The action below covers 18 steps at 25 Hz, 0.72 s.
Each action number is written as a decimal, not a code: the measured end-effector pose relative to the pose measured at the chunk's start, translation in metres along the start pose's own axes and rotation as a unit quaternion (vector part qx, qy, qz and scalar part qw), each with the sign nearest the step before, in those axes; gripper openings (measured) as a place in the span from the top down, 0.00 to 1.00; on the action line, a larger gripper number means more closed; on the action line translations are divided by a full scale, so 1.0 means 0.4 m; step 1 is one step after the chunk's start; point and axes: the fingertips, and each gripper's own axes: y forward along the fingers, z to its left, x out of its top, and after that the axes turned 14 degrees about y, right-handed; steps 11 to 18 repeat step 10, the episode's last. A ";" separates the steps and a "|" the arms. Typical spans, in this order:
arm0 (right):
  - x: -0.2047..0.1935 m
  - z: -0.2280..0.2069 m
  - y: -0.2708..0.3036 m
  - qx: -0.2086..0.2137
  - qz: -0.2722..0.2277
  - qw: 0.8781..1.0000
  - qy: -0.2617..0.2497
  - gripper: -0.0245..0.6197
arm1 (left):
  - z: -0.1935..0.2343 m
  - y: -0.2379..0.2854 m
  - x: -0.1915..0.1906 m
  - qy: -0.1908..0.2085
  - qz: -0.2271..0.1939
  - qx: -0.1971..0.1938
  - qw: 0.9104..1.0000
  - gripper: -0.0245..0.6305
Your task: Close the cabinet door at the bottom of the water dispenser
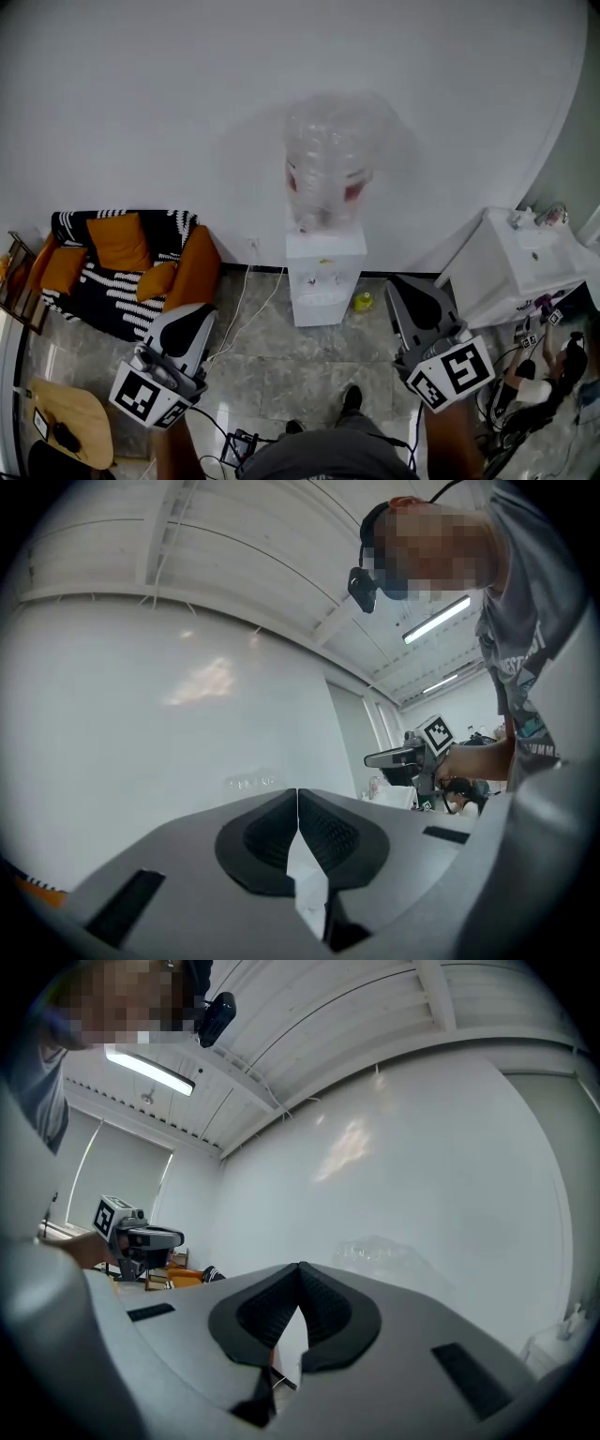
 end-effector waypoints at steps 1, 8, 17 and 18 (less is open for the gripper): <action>-0.002 -0.001 -0.006 -0.002 0.000 1.000 0.001 0.92 | -0.003 -0.001 0.000 -0.001 -0.001 -0.001 1.000 0.93; -0.018 0.003 -0.038 -0.010 -0.001 1.000 0.004 0.92 | -0.028 -0.010 0.000 -0.002 -0.007 -0.008 1.000 0.93; -0.024 0.006 -0.045 -0.010 -0.001 1.000 0.004 0.92 | -0.035 -0.017 0.000 -0.002 -0.008 -0.009 1.000 0.93; -0.024 0.006 -0.045 -0.010 -0.001 1.000 0.004 0.92 | -0.035 -0.017 0.000 -0.002 -0.008 -0.009 1.000 0.93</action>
